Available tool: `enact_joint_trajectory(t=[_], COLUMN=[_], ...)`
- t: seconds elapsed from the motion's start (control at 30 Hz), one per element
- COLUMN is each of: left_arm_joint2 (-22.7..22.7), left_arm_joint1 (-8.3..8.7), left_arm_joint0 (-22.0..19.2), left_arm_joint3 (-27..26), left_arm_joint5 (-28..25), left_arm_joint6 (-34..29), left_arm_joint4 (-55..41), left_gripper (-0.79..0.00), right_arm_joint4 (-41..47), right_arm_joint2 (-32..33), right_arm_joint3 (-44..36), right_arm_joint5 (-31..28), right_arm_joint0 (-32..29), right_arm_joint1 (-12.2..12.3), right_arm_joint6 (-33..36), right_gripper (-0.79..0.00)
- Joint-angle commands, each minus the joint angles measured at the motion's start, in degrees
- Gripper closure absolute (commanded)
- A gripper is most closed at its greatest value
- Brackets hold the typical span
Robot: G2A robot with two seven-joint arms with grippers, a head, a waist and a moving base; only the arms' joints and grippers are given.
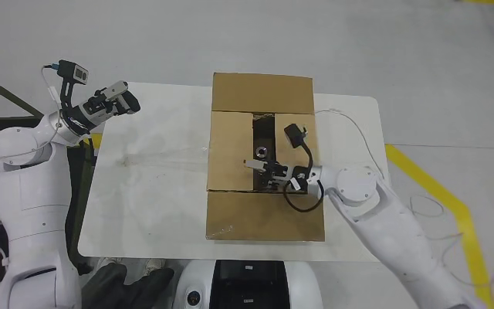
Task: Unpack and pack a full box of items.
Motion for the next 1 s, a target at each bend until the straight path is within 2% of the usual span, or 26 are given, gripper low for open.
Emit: enact_joint_trajectory(t=[0.0,0.17,0.27,0.4,0.7,0.97], left_arm_joint2=[0.0,0.0,0.0,0.0,0.0,0.0], left_arm_joint1=[0.00,0.00,0.00,0.00,0.00,0.00], left_arm_joint0=[0.0,0.0,0.0,0.0,0.0,0.0], left_arm_joint3=[0.0,0.0,0.0,0.0,0.0,0.0], left_arm_joint5=[0.0,0.0,0.0,0.0,0.0,0.0], left_arm_joint6=[0.0,0.0,0.0,0.0,0.0,0.0], left_arm_joint4=[0.0,0.0,0.0,0.0,0.0,0.0], left_gripper=[-0.785,-0.785,-0.785,-0.785,-0.785,-0.785], right_arm_joint4=[0.6,4.4,8.8,11.7,16.3,17.3], right_arm_joint2=[-0.9,-3.1,-3.8,-4.2,-1.2,-3.1], right_arm_joint3=[1.8,6.7,9.3,10.6,6.8,3.1], right_arm_joint5=[-0.5,-3.0,-6.0,-9.2,-13.4,-15.5], right_arm_joint0=[1.1,3.9,5.1,5.9,4.2,6.0], right_arm_joint1=[-0.4,-1.6,-2.3,-2.8,-2.7,-3.7], right_arm_joint6=[0.5,2.6,6.0,8.6,10.6,10.5], right_gripper=[-0.785,-0.785,-0.785,-0.785,-0.785,-0.785])
